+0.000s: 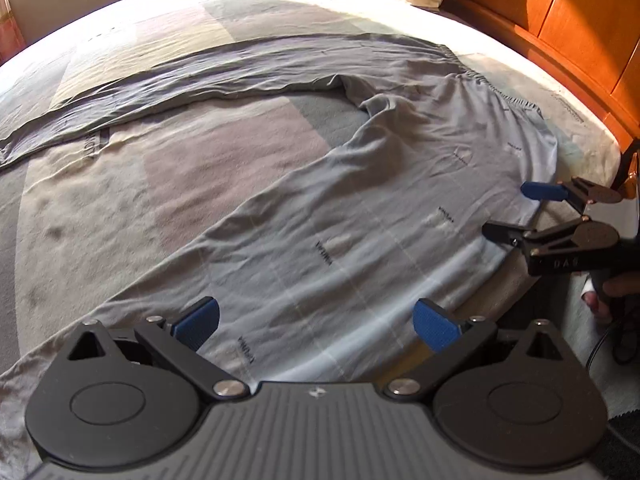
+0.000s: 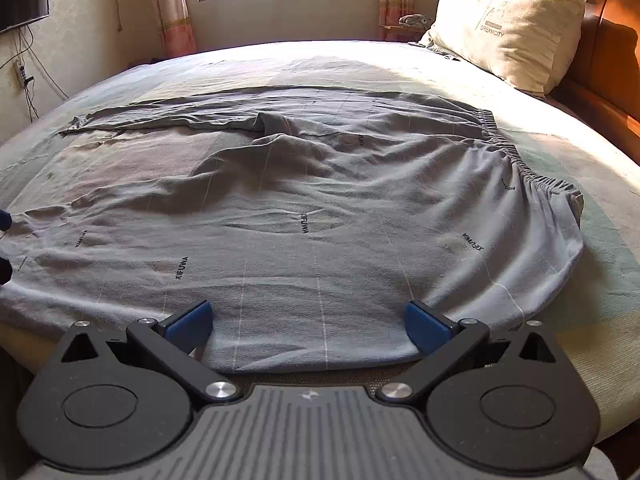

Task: Fold clothes

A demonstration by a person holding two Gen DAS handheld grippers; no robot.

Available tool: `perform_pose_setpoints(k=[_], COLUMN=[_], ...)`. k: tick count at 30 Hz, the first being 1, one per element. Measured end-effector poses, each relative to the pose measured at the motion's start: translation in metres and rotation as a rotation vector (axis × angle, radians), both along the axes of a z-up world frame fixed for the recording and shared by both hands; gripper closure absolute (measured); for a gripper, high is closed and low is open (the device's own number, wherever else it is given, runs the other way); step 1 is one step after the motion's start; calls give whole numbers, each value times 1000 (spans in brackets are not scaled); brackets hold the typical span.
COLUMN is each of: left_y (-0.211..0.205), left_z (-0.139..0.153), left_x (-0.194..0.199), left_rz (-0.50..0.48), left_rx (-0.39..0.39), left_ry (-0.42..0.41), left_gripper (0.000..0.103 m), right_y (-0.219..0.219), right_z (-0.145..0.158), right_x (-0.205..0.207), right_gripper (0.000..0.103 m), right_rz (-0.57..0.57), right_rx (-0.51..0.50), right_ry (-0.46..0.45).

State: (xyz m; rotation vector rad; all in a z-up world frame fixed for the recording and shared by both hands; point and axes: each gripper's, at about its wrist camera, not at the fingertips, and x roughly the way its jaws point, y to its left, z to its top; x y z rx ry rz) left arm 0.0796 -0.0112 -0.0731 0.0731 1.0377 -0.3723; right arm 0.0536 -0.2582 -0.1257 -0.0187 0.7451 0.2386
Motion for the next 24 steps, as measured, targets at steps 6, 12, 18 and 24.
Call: perform_pose_setpoints(k=[6,12,18,24], left_y=[-30,-29,-28,-59], left_z=[-7,-21,-5,-9], left_x=[42,73,85,80], left_rz=[0,64,104,-13], left_rx=[-139,-164,-177,-252], left_ry=[6,-34,-5,37], left_gripper=[1,1,1,1], right_y=[-3,-12,-25,-23], right_z=[0,-1,-2,-2], right_x=[-4,-7,-8,-8], right_gripper=[0,0,0,0], right_rz=[19,29,21,23], right_rx=[12,65,164,155], right_ry=[-15,-38,-49,-57])
